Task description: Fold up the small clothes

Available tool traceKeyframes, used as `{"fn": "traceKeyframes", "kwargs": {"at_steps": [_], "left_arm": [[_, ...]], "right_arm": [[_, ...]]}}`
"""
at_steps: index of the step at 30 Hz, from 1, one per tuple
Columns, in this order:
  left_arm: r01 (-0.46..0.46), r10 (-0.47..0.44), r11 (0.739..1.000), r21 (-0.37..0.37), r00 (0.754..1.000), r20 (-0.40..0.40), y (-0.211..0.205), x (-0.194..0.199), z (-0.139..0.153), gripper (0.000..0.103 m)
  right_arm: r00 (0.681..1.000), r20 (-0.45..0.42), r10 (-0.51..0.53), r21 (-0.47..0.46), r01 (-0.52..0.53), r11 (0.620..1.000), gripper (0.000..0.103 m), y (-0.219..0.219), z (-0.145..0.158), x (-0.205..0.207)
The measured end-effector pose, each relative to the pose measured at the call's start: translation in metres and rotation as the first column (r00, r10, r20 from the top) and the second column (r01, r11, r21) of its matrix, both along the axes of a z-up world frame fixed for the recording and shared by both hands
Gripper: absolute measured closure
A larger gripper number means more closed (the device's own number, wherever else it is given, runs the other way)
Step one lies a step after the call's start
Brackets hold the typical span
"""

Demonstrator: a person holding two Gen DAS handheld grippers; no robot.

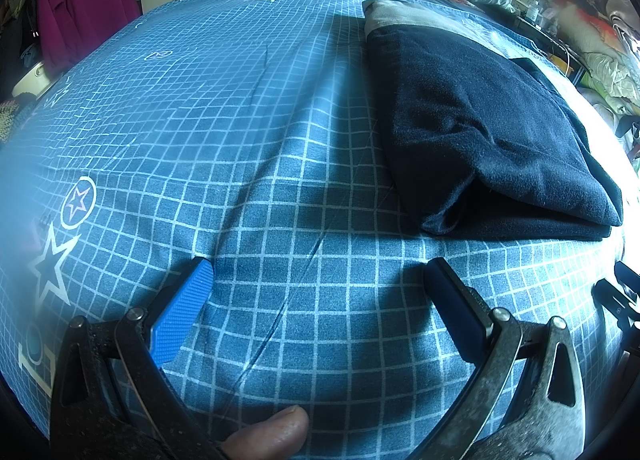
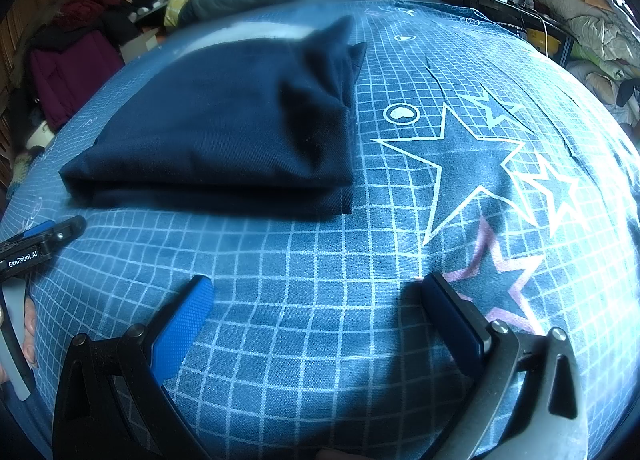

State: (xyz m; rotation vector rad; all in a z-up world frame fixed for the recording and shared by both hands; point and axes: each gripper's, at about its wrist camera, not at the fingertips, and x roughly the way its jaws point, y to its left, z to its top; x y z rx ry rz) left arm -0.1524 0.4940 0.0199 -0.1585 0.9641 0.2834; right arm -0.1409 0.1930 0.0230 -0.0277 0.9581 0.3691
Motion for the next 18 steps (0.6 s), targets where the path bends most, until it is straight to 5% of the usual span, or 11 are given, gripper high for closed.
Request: {"fn": "traceKeyframes", "kwargs": {"at_steps": [12,18], "left_arm": [[0.043,-0.045,0.998,-0.036,0.996,-0.072,0.004,0.002,0.015,0.0],[0.065,-0.068,0.997,0.047,0.994,0.081,-0.012,-0.027,0.09,0.0]], "right_arm": [[1.0,-0.002,0.014,-0.05,-0.014,0.999,0.0,0.018,0.005,-0.006],[1.0,0.005,0.007,-0.025,-0.007,1.0,0.0,0.012,0.046,-0.016]]}}
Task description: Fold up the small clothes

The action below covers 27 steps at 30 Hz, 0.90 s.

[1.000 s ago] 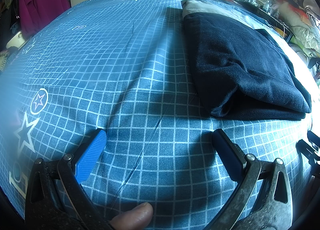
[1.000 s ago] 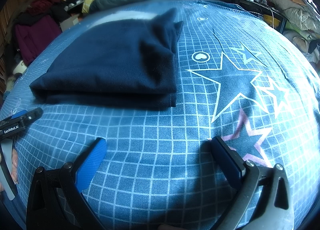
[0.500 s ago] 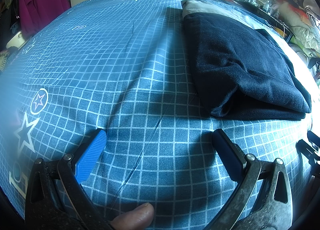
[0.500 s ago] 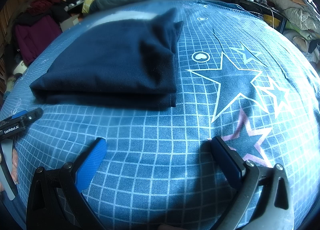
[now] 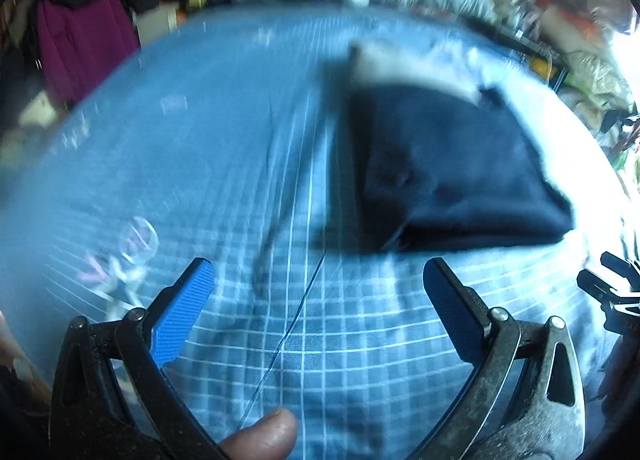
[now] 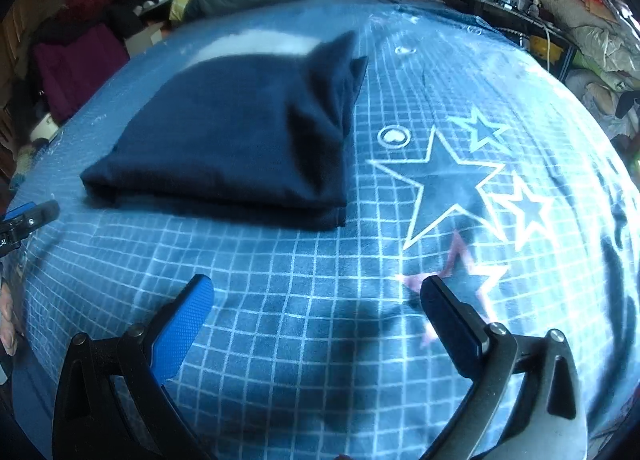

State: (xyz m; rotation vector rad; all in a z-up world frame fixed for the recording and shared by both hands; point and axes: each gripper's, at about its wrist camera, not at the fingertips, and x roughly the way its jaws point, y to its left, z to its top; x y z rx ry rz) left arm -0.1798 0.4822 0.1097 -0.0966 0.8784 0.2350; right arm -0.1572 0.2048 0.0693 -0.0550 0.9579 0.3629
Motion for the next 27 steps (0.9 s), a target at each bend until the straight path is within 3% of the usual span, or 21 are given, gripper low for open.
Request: {"fn": "traceKeyframes", "kwargs": {"at_steps": [2,5,7,8,9,10,11,12,14,17,22,27], "left_arm": [[0.023,-0.027,0.999,0.041,0.995,0.101,-0.017,-0.016,0.041,0.0],[0.045,-0.072,0.994,0.098,0.954,0.292,-0.049,-0.052,0.114,0.0],[0.047,-0.106,0.989,0.142,0.891,0.441,-0.07,-0.086,0.159,0.0],[0.053,-0.127,0.986,0.156,0.846,0.517,-0.081,-0.104,0.177,0.0],[0.067,-0.143,0.986,0.154,0.813,0.564,-0.088,-0.115,0.188,0.0],[0.104,-0.161,0.986,0.13,0.796,0.584,-0.096,-0.123,0.195,0.0],[0.163,-0.185,0.983,0.09,0.801,0.569,-0.1,-0.123,0.199,0.0],[0.204,-0.201,0.977,0.054,0.825,0.528,-0.105,-0.12,0.201,0.0],[0.217,-0.224,0.974,0.067,0.861,0.458,-0.12,-0.116,0.201,0.0],[0.18,-0.228,0.972,0.148,0.861,0.454,-0.135,-0.121,0.201,0.0],[0.129,-0.181,0.978,0.162,0.912,0.367,-0.13,-0.109,0.195,0.0],[0.111,-0.156,0.983,0.145,0.926,0.344,-0.116,-0.114,0.193,0.0]], "right_arm": [[0.998,0.05,-0.024,0.023,0.022,0.999,0.0,-0.005,0.034,-0.013],[0.979,0.192,-0.062,0.038,0.056,0.998,0.0,-0.014,0.103,-0.047],[0.943,0.318,-0.102,0.048,0.092,0.995,0.0,-0.018,0.153,-0.079],[0.911,0.395,-0.12,0.048,0.11,0.993,0.0,-0.019,0.176,-0.099],[0.881,0.453,-0.136,0.043,0.131,0.99,0.0,-0.019,0.193,-0.115],[0.857,0.489,-0.162,0.04,0.163,0.986,0.0,-0.017,0.206,-0.131],[0.854,0.491,-0.174,0.039,0.178,0.983,0.0,-0.017,0.213,-0.141],[0.868,0.468,-0.166,0.033,0.171,0.985,0.0,-0.013,0.217,-0.145],[0.901,0.407,-0.149,0.023,0.153,0.988,0.0,-0.008,0.221,-0.144],[0.907,0.395,-0.148,0.003,0.16,0.987,0.0,-0.009,0.224,-0.147],[0.939,0.31,-0.145,0.026,0.144,0.989,0.0,-0.02,0.219,-0.149],[0.947,0.291,-0.138,0.018,0.139,0.99,0.0,-0.018,0.215,-0.144]]}}
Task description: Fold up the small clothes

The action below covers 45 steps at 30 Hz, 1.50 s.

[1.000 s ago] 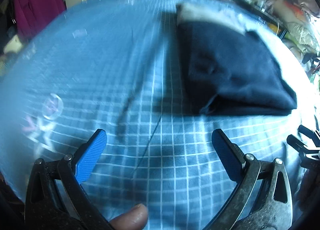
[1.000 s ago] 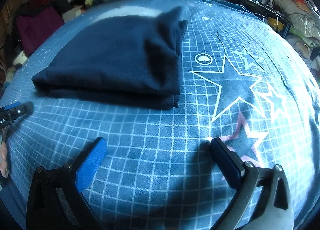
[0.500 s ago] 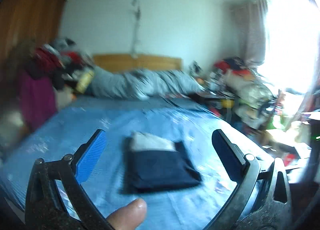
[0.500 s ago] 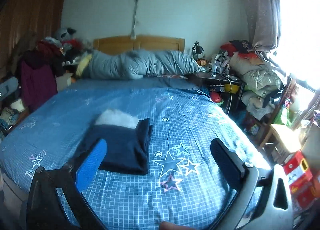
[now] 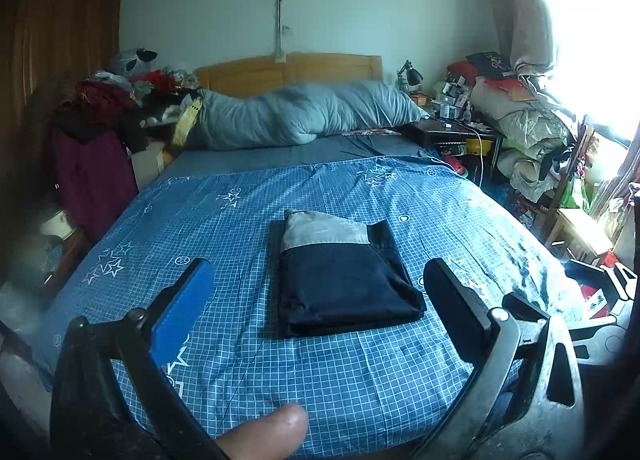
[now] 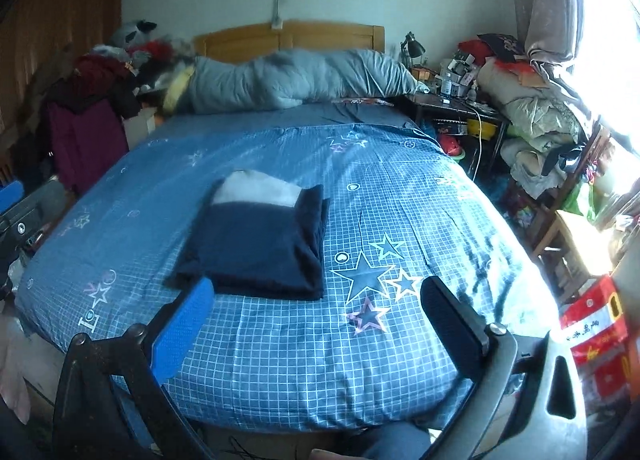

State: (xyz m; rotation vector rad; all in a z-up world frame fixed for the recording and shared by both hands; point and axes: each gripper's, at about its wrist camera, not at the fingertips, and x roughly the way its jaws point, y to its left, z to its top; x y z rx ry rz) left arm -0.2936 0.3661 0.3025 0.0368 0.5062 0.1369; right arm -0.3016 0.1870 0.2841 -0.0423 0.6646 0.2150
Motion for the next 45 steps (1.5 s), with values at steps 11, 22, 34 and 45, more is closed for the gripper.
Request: {"fn": "traceKeyframes", "kwargs": {"at_steps": [11,22,34,45], "left_arm": [[-0.011,0.011,1.0,0.009,1.0,-0.026,-0.002,-0.003,-0.001,0.0],[-0.025,0.026,1.0,0.009,0.999,-0.026,0.002,-0.003,-0.001,0.0],[-0.028,0.028,1.0,0.013,0.999,-0.021,0.0,-0.001,-0.001,0.0],[-0.039,0.039,0.999,0.004,0.999,-0.03,0.002,0.0,-0.001,0.0]], "right_arm": [[1.0,-0.009,0.006,0.018,-0.006,1.0,0.0,0.0,0.003,0.009],[1.0,0.004,-0.002,0.028,0.002,1.0,0.0,-0.007,0.003,0.012],[1.0,0.005,0.015,0.027,-0.015,1.0,0.0,-0.007,0.004,0.015],[1.0,0.0,0.025,0.026,-0.025,0.999,0.0,-0.002,0.003,0.016]]}}
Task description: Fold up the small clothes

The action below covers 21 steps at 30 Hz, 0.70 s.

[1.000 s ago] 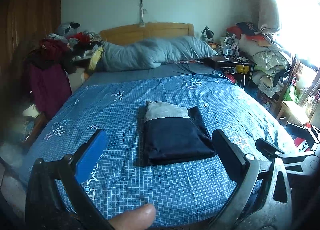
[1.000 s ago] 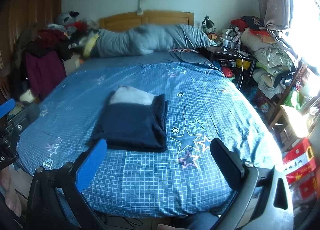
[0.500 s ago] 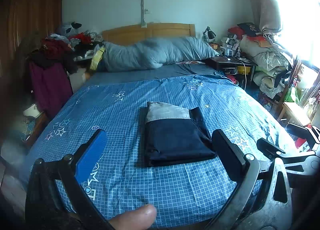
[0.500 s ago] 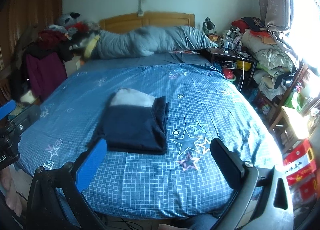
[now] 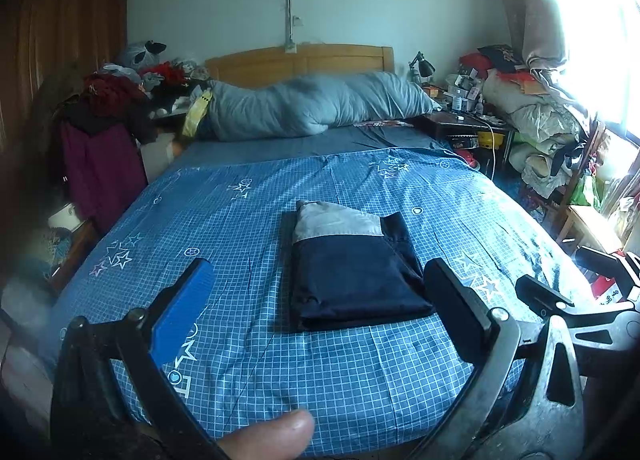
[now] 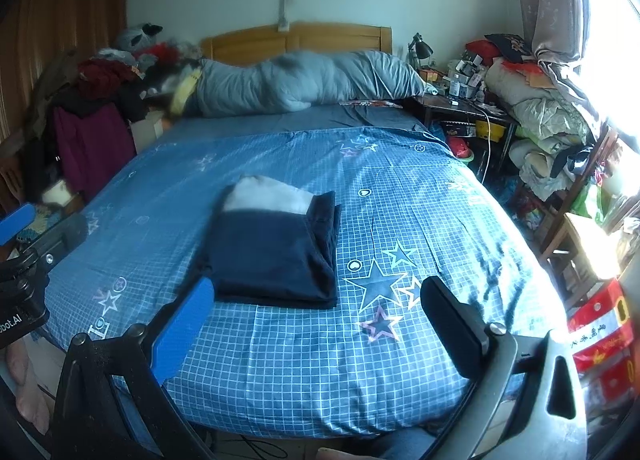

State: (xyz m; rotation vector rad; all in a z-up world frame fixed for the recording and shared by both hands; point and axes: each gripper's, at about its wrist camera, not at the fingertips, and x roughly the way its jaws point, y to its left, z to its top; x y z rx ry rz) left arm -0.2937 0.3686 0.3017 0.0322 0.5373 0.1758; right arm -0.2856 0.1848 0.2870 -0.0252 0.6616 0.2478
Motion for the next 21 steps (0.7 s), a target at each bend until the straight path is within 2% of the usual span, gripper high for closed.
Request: {"fn": "traceKeyframes", "kwargs": {"at_steps": [21], "left_arm": [[-0.011,0.011,1.0,0.01,1.0,0.002,-0.0031,0.0006,-0.0013,0.0]], "right_arm": [[1.0,-0.015,0.009,0.013,-0.009,1.0,0.0,0.0026,0.001,0.0003]]}}
